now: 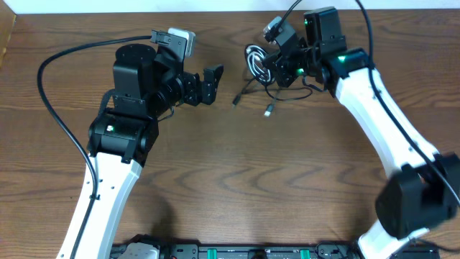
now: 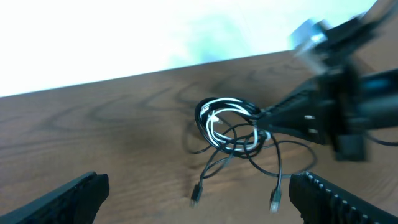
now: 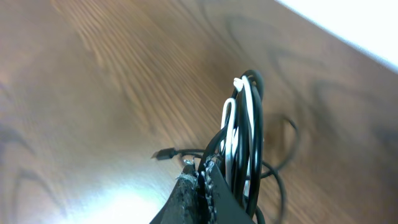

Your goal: Untangle cables

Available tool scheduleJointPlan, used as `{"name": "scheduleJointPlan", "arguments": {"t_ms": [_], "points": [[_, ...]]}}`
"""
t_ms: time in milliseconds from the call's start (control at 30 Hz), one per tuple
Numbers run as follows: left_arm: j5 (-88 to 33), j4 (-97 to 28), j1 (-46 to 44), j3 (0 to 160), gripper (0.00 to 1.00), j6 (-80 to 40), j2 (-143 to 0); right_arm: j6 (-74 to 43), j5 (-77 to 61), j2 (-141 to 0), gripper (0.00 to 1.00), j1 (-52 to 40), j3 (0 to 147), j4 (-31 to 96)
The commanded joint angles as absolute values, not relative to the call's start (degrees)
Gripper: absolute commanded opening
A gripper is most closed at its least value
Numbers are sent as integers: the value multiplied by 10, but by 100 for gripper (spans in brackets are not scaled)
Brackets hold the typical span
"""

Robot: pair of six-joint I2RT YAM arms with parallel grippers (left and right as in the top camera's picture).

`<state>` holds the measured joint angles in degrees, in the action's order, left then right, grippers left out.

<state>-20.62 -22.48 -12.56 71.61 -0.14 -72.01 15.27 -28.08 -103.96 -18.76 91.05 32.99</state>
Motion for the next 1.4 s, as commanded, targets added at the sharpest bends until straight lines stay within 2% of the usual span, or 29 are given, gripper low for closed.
{"name": "scheduleJointPlan", "arguments": {"t_ms": [0, 400, 533, 733, 967, 1067, 1200, 1233, 1300, 1367], "points": [[-201, -211, -127, 731, 98, 4, -722, 141, -299, -967, 1, -213, 931, 333], [-229, -199, -127, 731, 98, -7, -747, 124, -255, -861, 1, -225, 931, 359], [-242, -172, -127, 731, 98, -7, -755, 114, -255, -850, 1, -226, 931, 363], [-343, -137, -131, 731, 98, -23, -789, 101, -254, -846, 1, -241, 933, 349], [-345, -131, -150, 731, 98, -24, -818, 93, -253, -846, 1, -245, 959, 346], [-344, -125, -148, 731, 98, -24, -811, 93, -202, -846, 2, -244, 960, 375], [-339, -125, -148, 731, 98, -24, -797, 100, -155, -851, 26, -244, 959, 417], [-339, -125, -148, 731, 98, -24, -794, 105, -153, -853, 40, -244, 959, 423], [-339, -128, -148, 731, 98, -24, -787, 106, -138, -859, 55, -244, 959, 430], [-339, -132, -148, 731, 98, -25, -781, 106, -134, -866, 63, -243, 959, 436]]}}
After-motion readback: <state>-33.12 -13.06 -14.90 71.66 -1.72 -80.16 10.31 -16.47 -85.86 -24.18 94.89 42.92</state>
